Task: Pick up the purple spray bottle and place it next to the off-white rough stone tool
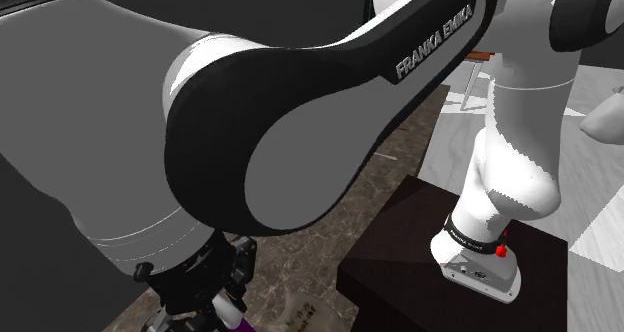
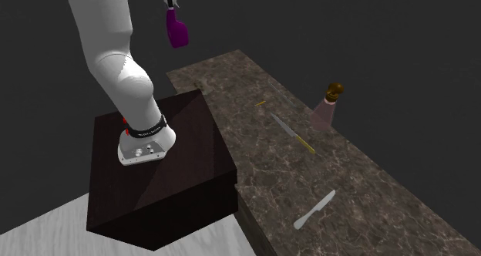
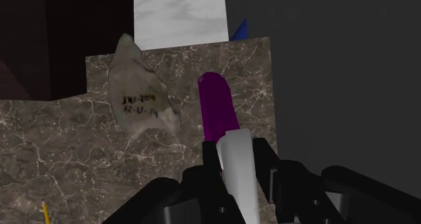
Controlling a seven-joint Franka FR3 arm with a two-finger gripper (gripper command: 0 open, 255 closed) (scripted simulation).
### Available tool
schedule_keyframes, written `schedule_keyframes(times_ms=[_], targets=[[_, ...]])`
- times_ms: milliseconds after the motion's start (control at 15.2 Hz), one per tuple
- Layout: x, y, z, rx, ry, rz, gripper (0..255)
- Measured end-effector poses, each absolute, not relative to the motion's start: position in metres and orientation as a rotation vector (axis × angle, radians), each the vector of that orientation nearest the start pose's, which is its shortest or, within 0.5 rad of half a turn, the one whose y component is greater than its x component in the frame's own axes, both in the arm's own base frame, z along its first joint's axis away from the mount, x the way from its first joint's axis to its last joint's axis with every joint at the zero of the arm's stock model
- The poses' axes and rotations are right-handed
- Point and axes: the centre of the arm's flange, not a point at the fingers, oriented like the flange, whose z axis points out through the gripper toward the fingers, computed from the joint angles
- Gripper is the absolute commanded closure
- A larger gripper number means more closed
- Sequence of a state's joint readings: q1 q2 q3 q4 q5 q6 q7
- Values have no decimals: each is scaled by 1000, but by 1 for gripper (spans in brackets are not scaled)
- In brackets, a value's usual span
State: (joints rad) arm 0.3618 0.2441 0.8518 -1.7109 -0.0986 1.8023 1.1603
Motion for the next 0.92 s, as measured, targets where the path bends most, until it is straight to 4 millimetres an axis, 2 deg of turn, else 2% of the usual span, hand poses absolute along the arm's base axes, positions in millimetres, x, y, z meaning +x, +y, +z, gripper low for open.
schedule_keyframes(times_ms=[924], targets=[[252, 549, 405, -3165, -112, 170, 255]])
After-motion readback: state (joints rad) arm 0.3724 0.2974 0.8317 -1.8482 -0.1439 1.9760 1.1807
